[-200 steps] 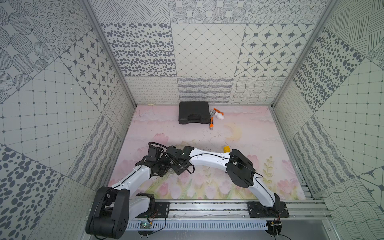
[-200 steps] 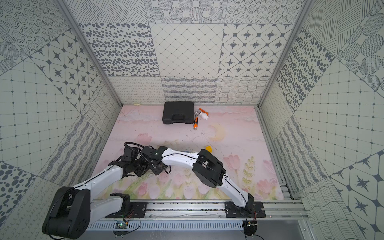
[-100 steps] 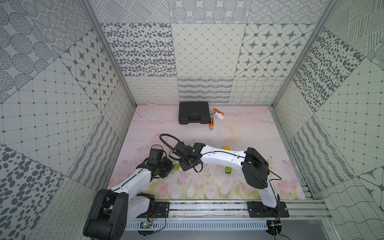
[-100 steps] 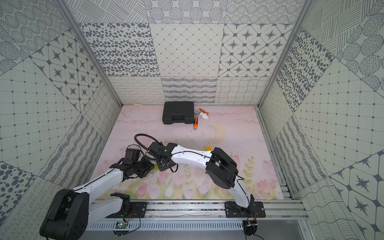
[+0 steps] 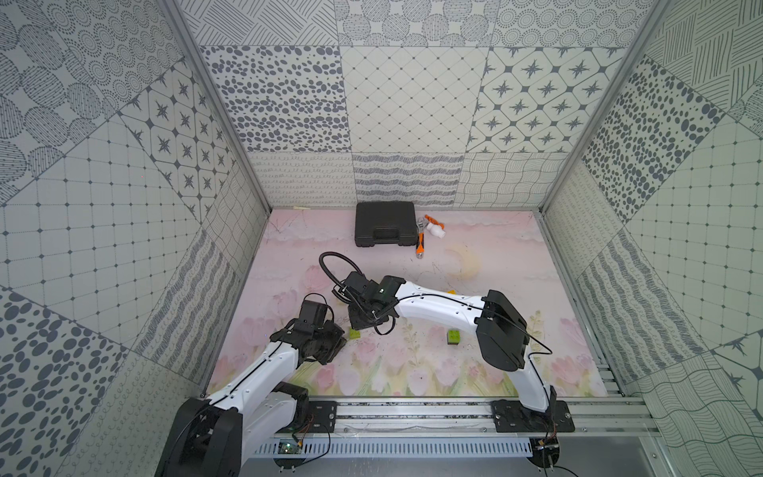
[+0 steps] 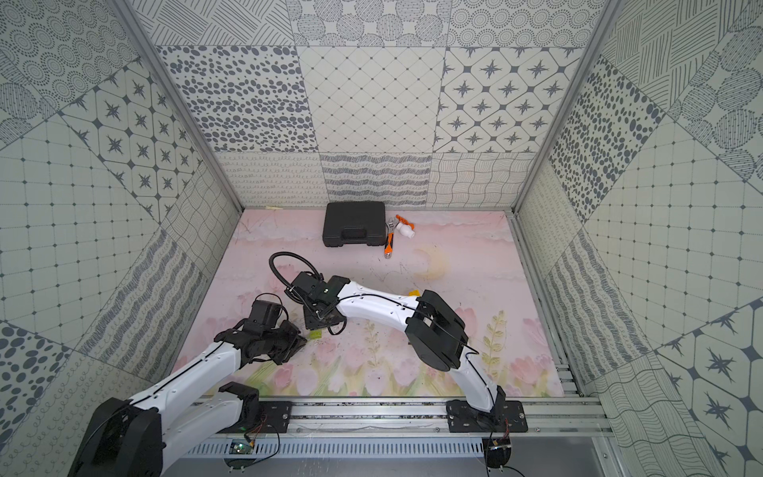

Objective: Assemble the number 4 with lego
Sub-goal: Pick up the lego brick from the center of the board, then assemble the lego brick with the lego brick.

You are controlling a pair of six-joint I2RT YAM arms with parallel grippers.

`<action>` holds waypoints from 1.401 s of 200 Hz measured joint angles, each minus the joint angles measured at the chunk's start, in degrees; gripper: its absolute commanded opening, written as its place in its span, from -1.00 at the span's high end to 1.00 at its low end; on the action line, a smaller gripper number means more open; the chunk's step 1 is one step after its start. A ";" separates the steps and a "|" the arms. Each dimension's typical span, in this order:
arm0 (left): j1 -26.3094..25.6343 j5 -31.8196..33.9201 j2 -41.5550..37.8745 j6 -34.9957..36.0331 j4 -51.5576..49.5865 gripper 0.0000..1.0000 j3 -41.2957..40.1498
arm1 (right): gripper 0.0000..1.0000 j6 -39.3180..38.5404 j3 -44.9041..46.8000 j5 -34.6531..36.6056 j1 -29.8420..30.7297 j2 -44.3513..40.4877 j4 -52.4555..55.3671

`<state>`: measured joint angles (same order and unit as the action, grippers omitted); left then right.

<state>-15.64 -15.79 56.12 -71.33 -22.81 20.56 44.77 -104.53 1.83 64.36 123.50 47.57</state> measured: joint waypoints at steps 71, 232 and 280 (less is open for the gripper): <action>1.95 13.46 -9.81 -1.22 -17.66 0.78 11.26 | 0.58 -0.22 -12.90 2.89 2.34 9.25 8.87; 4.11 18.56 -11.56 -2.99 -27.39 0.83 9.75 | 0.61 1.25 -29.35 7.21 4.07 18.99 21.46; 4.81 17.66 -12.15 -2.93 -27.56 0.84 9.11 | 0.67 3.54 -30.32 7.23 4.22 19.50 23.67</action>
<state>-10.83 1.87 43.97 -74.26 -50.37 29.67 48.31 -134.85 9.06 68.58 143.00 71.24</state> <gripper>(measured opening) 0.079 0.347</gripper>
